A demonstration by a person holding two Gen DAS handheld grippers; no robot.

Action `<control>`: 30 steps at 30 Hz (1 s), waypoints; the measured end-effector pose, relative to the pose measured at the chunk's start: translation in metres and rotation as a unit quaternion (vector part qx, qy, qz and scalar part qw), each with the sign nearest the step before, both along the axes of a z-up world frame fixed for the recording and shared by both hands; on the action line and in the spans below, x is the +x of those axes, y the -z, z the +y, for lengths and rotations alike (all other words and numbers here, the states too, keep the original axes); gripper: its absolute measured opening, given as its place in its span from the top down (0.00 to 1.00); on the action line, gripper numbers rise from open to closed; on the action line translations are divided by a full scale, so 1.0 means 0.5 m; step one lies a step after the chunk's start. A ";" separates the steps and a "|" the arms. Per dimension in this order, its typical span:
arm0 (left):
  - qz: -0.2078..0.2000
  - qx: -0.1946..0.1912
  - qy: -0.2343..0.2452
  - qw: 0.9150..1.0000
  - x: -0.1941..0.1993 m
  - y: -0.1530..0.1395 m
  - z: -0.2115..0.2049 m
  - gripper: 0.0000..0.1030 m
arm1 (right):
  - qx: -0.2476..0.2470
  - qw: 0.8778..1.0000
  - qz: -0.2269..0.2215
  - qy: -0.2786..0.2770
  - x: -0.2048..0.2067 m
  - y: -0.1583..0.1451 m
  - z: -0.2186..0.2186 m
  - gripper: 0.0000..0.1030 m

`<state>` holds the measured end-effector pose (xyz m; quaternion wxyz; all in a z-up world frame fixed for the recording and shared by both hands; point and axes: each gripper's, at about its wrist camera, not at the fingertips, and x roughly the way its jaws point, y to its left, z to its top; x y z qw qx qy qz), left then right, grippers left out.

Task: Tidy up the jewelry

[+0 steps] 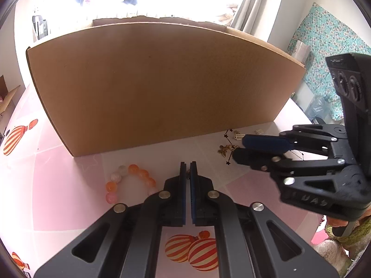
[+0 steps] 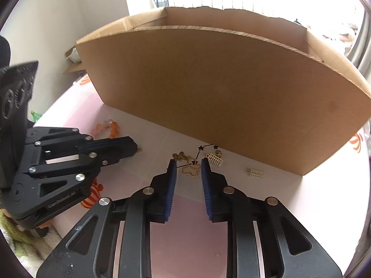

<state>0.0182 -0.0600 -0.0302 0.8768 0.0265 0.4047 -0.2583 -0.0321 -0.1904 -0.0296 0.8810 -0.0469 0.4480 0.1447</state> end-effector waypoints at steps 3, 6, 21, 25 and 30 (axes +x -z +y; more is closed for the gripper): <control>-0.001 0.002 0.000 1.000 0.000 -0.001 -0.003 0.97 | -0.012 1.000 -0.006 -0.001 0.009 0.011 0.021 0.79; -0.003 0.006 0.000 1.000 -0.001 -0.001 -0.007 0.97 | -0.022 1.000 -0.008 -0.001 0.015 0.010 0.025 0.86; -0.002 0.003 -0.002 1.000 -0.001 0.000 -0.011 0.97 | 0.002 1.000 0.003 0.007 0.011 0.014 -0.023 1.00; -0.008 0.001 0.001 1.000 -0.006 -0.003 -0.010 0.97 | 0.003 1.000 0.002 0.008 0.005 0.007 -0.032 1.00; -0.014 0.001 0.004 1.000 -0.012 -0.006 -0.013 0.97 | 0.012 1.000 0.003 0.015 -0.008 -0.006 -0.050 0.98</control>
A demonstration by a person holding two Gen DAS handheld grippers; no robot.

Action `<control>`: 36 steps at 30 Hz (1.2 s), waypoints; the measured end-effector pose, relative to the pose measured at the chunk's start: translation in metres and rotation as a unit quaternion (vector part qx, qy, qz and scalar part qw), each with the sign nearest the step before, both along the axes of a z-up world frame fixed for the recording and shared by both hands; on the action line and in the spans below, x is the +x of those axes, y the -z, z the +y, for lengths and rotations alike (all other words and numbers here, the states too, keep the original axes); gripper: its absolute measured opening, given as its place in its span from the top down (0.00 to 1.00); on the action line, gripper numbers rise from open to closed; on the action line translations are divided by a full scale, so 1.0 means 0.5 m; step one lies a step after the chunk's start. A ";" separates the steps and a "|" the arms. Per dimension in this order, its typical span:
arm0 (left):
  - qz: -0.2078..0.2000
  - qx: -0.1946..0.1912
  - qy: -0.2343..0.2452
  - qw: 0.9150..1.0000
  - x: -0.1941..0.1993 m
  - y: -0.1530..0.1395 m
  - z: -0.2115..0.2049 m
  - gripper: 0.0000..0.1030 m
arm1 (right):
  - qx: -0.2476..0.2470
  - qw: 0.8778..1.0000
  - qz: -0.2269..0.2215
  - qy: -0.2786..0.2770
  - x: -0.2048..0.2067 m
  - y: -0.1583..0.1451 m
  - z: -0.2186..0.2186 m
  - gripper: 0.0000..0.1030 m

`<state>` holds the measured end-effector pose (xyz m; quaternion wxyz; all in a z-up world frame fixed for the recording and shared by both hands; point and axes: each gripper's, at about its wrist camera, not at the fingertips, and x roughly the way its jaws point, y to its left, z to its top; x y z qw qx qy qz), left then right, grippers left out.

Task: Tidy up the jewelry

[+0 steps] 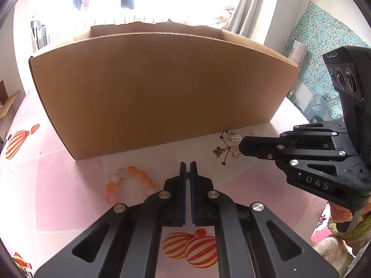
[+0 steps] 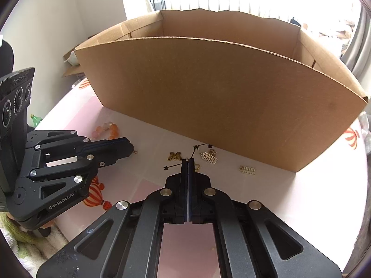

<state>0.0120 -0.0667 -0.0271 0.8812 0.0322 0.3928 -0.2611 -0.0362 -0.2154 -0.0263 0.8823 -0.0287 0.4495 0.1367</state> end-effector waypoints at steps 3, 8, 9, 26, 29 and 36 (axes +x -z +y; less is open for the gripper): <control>0.003 0.002 -0.001 1.000 0.002 0.004 -0.003 0.97 | 0.003 1.000 0.005 0.008 0.003 0.003 -0.009 0.81; 0.007 0.005 -0.002 1.000 0.004 0.005 -0.003 0.97 | -0.013 1.000 0.008 0.014 0.013 0.017 -0.003 0.75; 0.007 0.007 -0.002 1.000 0.005 0.006 -0.004 0.97 | -0.017 1.000 0.006 0.013 0.013 0.021 0.003 0.75; 0.010 0.005 -0.001 1.000 0.011 0.013 -0.008 0.97 | -0.003 1.000 0.019 0.017 0.025 0.031 -0.016 1.00; 0.010 0.005 -0.002 1.000 0.011 0.014 -0.009 0.97 | -0.002 1.000 0.022 0.016 0.024 0.030 -0.022 1.00; 0.010 0.005 -0.002 1.000 0.010 0.014 -0.009 0.97 | -0.009 1.000 0.023 0.012 0.019 0.013 -0.030 0.85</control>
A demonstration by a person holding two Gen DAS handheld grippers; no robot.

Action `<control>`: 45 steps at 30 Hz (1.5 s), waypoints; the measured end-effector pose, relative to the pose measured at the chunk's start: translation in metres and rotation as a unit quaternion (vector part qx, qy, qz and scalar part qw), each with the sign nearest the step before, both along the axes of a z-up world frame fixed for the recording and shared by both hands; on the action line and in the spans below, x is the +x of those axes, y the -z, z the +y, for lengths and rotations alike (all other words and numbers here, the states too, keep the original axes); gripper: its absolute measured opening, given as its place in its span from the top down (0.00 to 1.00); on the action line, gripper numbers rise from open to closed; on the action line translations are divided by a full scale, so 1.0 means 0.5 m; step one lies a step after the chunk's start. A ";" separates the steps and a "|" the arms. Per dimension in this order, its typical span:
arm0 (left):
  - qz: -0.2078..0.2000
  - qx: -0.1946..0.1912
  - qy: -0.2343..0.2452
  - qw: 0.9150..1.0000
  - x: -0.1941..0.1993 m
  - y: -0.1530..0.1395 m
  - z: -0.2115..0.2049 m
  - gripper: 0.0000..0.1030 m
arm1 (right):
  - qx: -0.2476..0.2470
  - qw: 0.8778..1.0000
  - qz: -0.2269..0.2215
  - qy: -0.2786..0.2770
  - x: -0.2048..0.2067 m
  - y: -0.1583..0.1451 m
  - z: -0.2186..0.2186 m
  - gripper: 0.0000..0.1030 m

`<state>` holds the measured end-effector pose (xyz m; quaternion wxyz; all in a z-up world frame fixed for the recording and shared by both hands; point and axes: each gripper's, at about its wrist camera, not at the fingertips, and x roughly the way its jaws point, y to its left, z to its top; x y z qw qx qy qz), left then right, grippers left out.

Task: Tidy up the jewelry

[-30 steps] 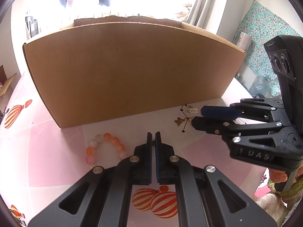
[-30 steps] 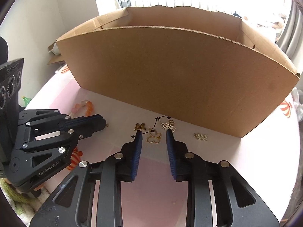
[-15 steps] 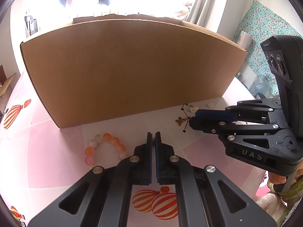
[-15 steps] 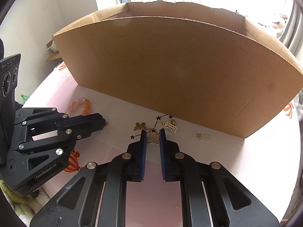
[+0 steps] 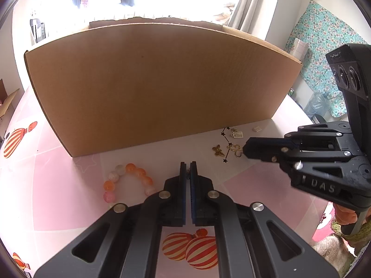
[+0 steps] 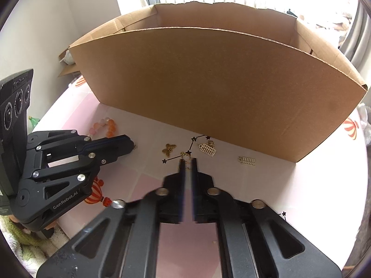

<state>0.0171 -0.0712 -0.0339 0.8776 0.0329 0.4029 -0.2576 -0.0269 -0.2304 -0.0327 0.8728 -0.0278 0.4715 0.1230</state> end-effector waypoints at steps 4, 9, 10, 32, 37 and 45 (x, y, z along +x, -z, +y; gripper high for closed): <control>0.000 0.001 0.001 1.000 -0.002 0.001 0.002 0.97 | -0.009 1.000 0.017 -0.007 0.013 0.003 0.005 0.81; 0.002 0.000 0.004 1.000 0.002 0.000 0.000 0.97 | -0.006 0.998 0.066 -0.019 0.056 0.002 -0.001 0.80; 0.003 -0.001 0.005 1.000 0.002 0.000 0.000 0.97 | -0.008 0.997 0.077 -0.023 0.065 -0.003 -0.002 0.80; 0.038 -0.062 0.002 0.997 0.013 0.008 0.028 0.97 | -0.106 0.976 0.187 -0.037 0.187 -0.024 0.111 0.88; 0.040 -0.065 0.002 0.997 0.010 0.010 0.027 0.97 | -0.105 0.975 0.194 -0.038 0.197 -0.032 0.118 0.88; 0.037 -0.069 0.002 0.997 0.019 0.012 0.043 0.97 | -0.093 0.974 0.203 -0.036 0.197 -0.040 0.125 0.89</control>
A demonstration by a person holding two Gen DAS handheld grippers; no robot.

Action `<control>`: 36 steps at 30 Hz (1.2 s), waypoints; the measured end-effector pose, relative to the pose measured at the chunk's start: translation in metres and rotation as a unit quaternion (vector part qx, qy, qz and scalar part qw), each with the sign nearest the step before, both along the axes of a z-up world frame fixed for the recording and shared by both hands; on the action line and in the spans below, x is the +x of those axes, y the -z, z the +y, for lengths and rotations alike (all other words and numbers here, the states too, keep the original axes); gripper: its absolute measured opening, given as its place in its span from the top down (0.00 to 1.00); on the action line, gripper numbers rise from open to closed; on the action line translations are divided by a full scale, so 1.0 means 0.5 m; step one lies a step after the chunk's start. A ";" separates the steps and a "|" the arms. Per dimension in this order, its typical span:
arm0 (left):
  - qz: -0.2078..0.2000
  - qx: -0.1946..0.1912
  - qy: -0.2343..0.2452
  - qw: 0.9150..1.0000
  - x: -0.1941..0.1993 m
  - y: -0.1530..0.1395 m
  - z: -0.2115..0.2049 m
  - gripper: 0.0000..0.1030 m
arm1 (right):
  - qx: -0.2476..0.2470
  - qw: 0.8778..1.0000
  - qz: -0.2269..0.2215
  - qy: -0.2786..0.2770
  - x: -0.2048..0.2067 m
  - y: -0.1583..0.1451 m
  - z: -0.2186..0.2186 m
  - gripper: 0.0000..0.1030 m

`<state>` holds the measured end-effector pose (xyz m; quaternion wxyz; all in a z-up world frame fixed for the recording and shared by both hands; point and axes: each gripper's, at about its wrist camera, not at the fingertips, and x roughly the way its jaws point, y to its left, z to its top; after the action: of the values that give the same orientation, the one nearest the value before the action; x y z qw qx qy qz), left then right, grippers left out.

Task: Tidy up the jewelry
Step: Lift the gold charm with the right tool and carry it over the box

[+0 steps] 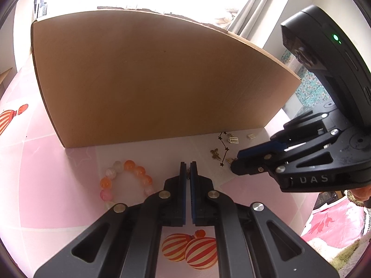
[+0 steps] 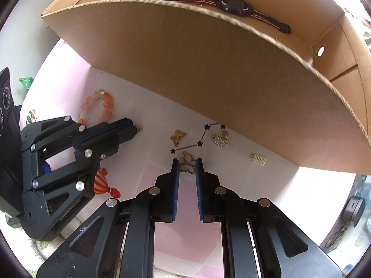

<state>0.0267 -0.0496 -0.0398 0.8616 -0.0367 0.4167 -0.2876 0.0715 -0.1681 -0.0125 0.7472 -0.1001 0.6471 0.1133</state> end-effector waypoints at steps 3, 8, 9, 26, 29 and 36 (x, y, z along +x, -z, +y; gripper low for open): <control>-0.022 -0.008 0.003 1.000 -0.010 -0.007 0.008 0.97 | 0.004 1.000 -0.005 0.001 -0.003 -0.001 -0.010 0.89; -0.046 0.006 0.010 0.999 -0.033 -0.016 -0.001 0.97 | 0.013 0.999 -0.034 0.002 -0.015 -0.039 -0.016 0.89; -0.048 0.008 0.011 0.999 -0.037 -0.020 -0.002 0.97 | 0.015 0.999 -0.041 0.002 -0.020 -0.050 -0.020 0.89; -0.104 -0.053 0.033 0.993 0.001 -0.270 0.015 0.97 | 0.157 0.975 -0.145 -0.058 -0.001 -0.230 -0.111 0.89; -0.038 -0.045 0.045 0.997 0.110 -0.275 -0.007 0.97 | 0.154 0.977 -0.132 -0.065 0.060 -0.227 -0.117 0.89; 0.154 0.008 0.043 0.987 0.310 -0.200 -0.071 0.98 | 0.134 0.987 -0.064 -0.064 0.195 -0.155 -0.140 0.89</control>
<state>0.1815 -0.0853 0.0602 0.7742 -0.0557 0.5478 -0.3121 0.1687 -0.2380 0.0651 0.7852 -0.0472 0.5688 0.2400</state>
